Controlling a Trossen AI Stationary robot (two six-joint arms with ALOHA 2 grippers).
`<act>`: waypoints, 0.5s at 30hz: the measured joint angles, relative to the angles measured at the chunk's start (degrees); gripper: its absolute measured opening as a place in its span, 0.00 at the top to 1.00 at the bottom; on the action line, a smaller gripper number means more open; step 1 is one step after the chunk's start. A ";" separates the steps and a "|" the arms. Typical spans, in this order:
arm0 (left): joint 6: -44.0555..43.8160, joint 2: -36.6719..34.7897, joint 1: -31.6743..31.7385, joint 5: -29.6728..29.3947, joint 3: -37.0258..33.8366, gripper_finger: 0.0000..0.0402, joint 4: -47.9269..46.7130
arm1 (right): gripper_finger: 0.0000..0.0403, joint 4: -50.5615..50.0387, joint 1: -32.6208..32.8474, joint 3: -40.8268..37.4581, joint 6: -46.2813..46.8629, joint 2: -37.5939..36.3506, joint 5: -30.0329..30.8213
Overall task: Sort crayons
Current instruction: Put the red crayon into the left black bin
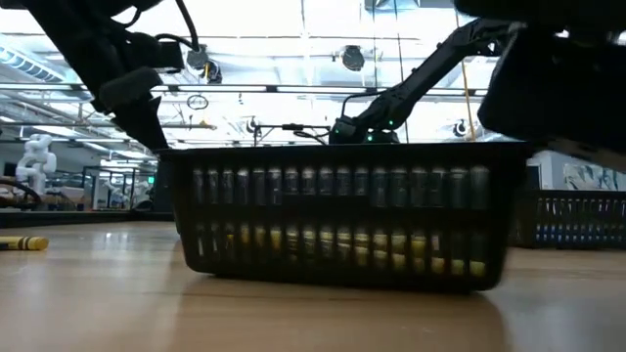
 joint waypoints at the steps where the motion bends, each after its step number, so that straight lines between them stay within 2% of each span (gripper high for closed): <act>1: 0.00 0.00 -0.23 -0.40 0.00 0.99 0.01 | 0.59 -0.15 0.05 0.00 -0.36 0.00 -0.34; 4: 0.00 0.02 -0.59 -0.74 0.00 0.99 0.00 | 0.60 -1.43 0.15 0.11 -1.66 -0.04 -1.33; 7: -0.14 0.02 -0.62 -0.81 0.00 0.99 -0.01 | 0.65 -2.37 0.14 0.11 -3.10 -0.04 -1.34; 15: -1.49 0.02 -1.00 -0.86 0.00 0.99 -0.17 | 0.97 -3.50 0.04 0.11 -5.58 -0.10 -1.14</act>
